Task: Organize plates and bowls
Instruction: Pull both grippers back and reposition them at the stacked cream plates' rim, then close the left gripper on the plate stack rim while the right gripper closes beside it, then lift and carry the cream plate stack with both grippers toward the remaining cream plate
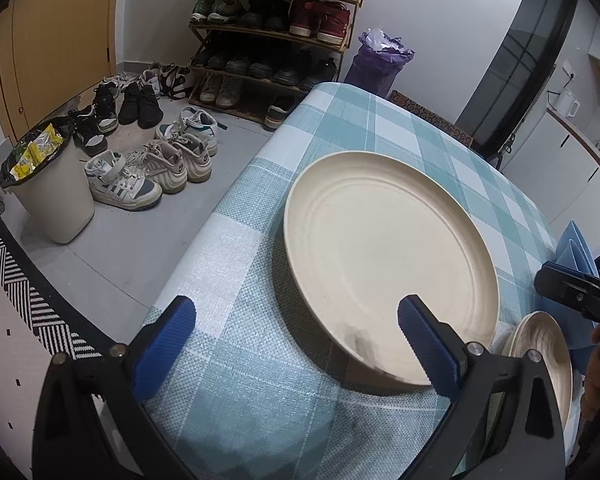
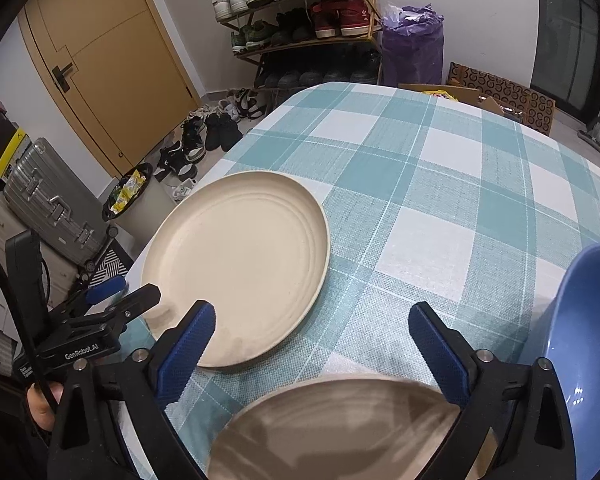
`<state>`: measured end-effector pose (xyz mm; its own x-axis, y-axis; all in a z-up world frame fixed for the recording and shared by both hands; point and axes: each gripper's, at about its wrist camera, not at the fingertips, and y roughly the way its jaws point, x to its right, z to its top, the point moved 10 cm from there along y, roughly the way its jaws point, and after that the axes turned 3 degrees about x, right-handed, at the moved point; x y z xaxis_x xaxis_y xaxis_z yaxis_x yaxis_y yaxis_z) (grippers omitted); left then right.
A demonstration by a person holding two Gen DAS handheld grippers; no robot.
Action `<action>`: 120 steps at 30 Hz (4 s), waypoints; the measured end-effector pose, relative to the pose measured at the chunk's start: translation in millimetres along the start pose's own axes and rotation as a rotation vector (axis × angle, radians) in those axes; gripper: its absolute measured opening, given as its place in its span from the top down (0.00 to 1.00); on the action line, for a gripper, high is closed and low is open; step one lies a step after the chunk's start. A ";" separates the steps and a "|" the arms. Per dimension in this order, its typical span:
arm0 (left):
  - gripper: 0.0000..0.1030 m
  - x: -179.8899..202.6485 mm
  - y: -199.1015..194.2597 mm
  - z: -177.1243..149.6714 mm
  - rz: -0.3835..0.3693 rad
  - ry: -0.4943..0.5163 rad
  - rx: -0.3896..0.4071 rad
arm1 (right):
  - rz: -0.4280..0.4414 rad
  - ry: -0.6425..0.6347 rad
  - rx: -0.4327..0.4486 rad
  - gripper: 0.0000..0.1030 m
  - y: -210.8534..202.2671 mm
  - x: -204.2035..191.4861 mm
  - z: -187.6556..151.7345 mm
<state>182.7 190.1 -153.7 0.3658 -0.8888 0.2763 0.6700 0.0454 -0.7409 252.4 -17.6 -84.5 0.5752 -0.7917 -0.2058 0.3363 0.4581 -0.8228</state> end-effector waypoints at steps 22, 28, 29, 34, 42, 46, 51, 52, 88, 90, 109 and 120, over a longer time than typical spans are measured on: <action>0.26 -2.2 15.7 7.8 -0.002 0.010 -0.037 | 0.015 0.006 -0.062 0.28 36.4 1.3 20.5; 0.47 3.1 15.4 7.2 -0.027 0.028 -0.036 | 0.015 -0.002 -0.093 0.53 49.2 -1.3 14.1; 0.52 3.9 15.5 7.3 -0.031 0.031 -0.036 | 0.013 -0.006 -0.097 0.55 51.0 -1.9 12.8; 0.63 5.1 16.4 7.0 -0.034 0.046 -0.036 | 0.003 -0.015 -0.094 0.61 54.5 -2.1 11.7; 0.70 4.2 16.4 6.5 -0.035 0.041 -0.035 | -0.019 -0.017 -0.097 0.72 59.4 0.0 11.6; 0.73 5.2 15.5 5.5 -0.052 0.044 -0.040 | -0.027 -0.027 -0.097 0.78 61.0 -1.2 11.1; 0.76 9.7 14.9 4.3 -0.059 0.057 -0.045 | -0.043 -0.039 -0.079 0.83 59.3 -0.5 11.7; 0.76 9.4 14.8 4.5 -0.056 0.058 -0.044 | -0.046 -0.044 -0.079 0.83 59.3 -0.9 11.2; 0.84 11.5 -4.4 12.6 -0.058 0.076 0.017 | -0.067 -0.060 -0.032 0.90 44.0 2.7 11.9; 0.84 13.9 -7.3 13.6 -0.061 0.082 0.022 | -0.069 -0.057 -0.025 0.90 39.6 2.9 12.1; 0.84 44.3 -41.7 18.9 -0.106 0.141 0.072 | -0.098 -0.031 0.040 0.90 -15.5 11.7 4.6; 0.84 64.0 -47.6 12.5 -0.135 0.177 0.067 | -0.124 -0.008 0.052 0.90 -38.7 24.1 -7.6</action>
<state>182.3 136.7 -93.1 0.1552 -0.9547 0.2540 0.7487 -0.0541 -0.6607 247.6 -57.4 -61.6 0.5323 -0.8407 -0.0996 0.4435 0.3771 -0.8131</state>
